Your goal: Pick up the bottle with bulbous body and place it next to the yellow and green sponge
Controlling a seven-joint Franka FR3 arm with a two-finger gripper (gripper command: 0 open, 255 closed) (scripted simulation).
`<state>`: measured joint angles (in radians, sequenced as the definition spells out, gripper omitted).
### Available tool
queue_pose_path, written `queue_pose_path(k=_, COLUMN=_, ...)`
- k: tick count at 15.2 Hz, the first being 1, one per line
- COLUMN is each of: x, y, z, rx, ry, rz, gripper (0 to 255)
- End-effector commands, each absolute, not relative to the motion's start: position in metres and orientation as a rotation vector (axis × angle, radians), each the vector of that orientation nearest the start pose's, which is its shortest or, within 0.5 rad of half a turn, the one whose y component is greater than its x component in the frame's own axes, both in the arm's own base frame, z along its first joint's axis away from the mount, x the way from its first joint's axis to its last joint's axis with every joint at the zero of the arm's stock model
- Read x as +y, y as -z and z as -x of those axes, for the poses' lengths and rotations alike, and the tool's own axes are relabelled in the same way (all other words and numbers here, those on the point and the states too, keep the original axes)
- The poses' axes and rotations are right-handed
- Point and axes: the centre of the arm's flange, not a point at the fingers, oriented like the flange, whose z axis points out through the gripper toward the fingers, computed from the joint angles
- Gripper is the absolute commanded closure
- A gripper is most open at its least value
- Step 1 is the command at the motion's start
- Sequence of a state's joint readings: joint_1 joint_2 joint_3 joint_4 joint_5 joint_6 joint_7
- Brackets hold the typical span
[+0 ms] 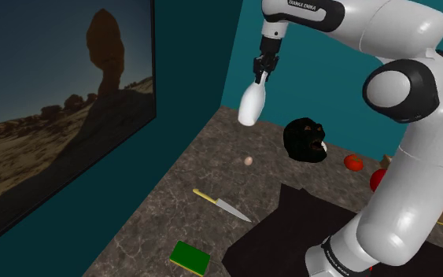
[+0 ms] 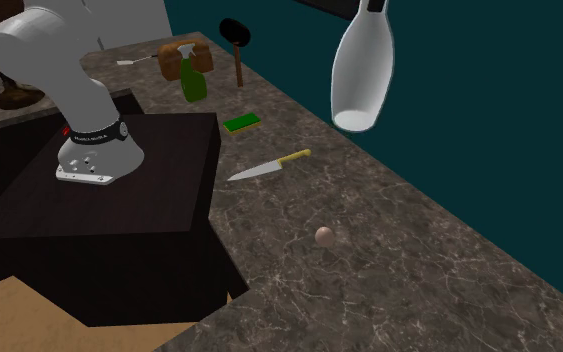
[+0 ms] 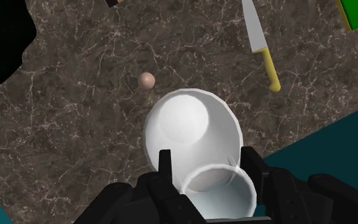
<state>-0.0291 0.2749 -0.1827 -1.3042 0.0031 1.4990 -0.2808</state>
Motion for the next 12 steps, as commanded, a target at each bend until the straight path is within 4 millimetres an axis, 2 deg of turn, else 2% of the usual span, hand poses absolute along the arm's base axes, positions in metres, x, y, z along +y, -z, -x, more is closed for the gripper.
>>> queue_pose_path(k=1, x=-0.090, y=-0.582, z=-0.607, rx=-0.116, ry=-0.134, rz=3.164, gripper=255)
queue_pose_path(k=12, x=0.042, y=-0.583, z=-0.546, rx=-0.116, ry=-0.134, rz=3.164, gripper=255)
